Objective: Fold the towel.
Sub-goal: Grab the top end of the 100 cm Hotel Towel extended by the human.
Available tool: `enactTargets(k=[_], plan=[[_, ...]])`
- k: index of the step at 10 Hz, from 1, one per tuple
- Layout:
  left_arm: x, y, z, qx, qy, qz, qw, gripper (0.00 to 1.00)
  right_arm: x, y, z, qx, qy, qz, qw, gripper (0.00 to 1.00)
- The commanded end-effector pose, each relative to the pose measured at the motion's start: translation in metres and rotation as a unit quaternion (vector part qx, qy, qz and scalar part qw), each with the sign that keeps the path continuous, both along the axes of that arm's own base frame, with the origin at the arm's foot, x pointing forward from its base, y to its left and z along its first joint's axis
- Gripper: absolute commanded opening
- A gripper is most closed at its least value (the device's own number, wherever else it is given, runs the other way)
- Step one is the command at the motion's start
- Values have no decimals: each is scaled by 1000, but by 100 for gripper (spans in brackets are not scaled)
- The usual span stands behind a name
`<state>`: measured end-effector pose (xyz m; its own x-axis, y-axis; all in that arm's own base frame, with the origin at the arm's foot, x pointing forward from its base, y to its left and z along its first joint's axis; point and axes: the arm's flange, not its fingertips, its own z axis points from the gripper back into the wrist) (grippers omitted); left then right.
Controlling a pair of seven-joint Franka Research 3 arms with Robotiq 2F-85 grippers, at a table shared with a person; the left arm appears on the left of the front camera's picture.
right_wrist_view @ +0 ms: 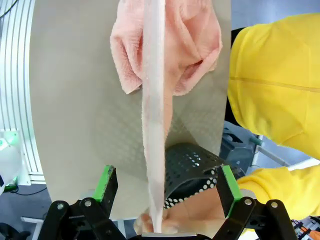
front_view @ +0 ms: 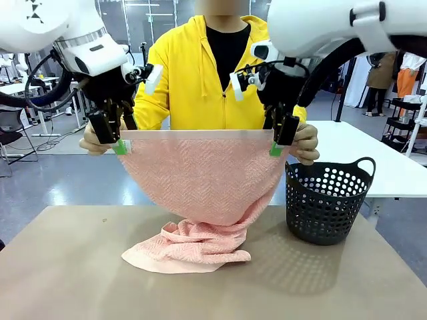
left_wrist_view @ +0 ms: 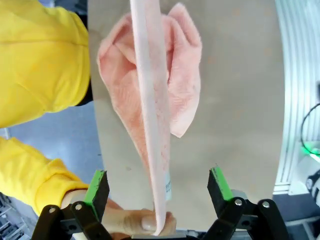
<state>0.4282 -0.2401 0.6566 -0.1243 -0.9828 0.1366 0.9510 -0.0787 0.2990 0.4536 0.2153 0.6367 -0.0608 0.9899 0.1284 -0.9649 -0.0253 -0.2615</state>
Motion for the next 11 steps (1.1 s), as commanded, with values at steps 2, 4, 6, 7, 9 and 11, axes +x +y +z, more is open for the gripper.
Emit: enactTargets(k=[2, 4, 6, 7, 9, 11], plan=[[1, 1, -11, -24, 9, 6, 1000, 90, -2, 7, -12, 15, 23, -10, 1000, 100], [3, -1, -16, -20, 17, 5, 1000, 30, 0, 8, -20, 14, 31, -10, 999, 100], [2, -2, -18, -18, 21, 4, 1000, 0, 1, 7, -22, 16, 31, -12, 999, 40], [2, -1, -18, -19, 21, 4, 1000, 0, 1, 7, -22, 15, 29, -12, 999, 7], [2, 1, -17, -21, 22, 5, 1000, 0, 3, 8, -24, 11, 31, -13, 999, 0], [1, 1, -18, -20, 23, 8, 999, 0, 3, 8, -23, 11, 28, -14, 999, 2]])
